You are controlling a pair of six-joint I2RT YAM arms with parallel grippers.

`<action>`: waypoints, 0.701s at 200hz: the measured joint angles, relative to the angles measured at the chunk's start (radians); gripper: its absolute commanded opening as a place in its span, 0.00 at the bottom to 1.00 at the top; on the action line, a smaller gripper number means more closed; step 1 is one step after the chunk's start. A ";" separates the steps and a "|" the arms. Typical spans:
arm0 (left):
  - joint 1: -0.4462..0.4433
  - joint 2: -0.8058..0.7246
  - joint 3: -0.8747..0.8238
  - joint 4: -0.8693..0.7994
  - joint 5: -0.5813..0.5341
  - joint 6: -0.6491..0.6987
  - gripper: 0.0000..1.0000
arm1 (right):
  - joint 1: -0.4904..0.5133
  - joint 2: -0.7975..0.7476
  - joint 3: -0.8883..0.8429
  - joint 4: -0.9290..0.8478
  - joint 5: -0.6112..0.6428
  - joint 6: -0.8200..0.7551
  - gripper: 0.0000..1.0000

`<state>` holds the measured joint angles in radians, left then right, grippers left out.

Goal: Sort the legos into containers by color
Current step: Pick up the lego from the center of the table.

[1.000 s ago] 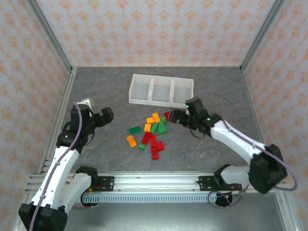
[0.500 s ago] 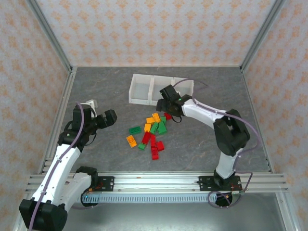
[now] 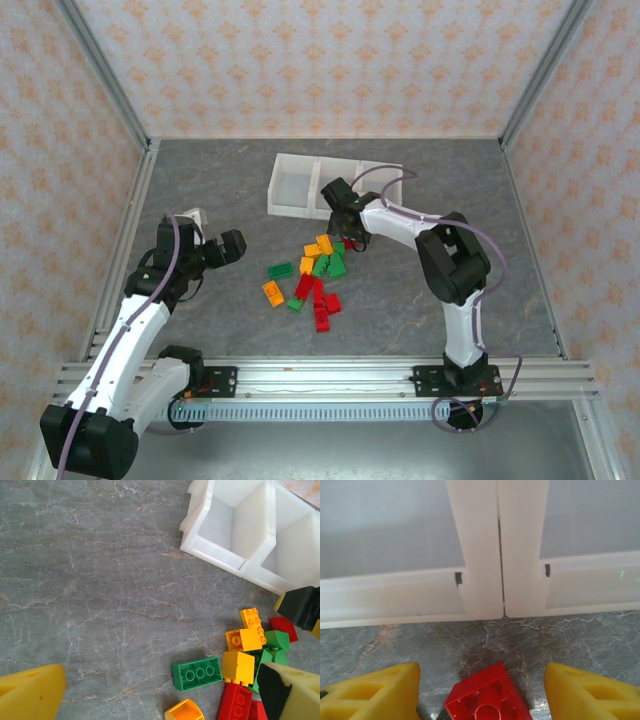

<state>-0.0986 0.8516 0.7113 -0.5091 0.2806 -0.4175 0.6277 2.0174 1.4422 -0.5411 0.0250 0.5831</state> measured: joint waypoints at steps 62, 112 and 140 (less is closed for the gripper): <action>-0.006 0.022 0.000 0.000 0.000 0.000 0.99 | 0.000 0.014 -0.003 -0.028 0.032 -0.012 0.63; -0.014 0.043 0.000 -0.001 0.000 0.000 0.99 | 0.000 0.014 -0.043 -0.024 0.040 -0.022 0.55; -0.020 0.043 0.000 -0.001 0.000 0.000 0.99 | 0.000 0.005 -0.059 -0.014 0.048 -0.023 0.52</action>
<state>-0.1184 0.8948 0.7113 -0.5098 0.2802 -0.4175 0.6277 2.0220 1.3830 -0.5556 0.0731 0.5606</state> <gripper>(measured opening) 0.993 0.529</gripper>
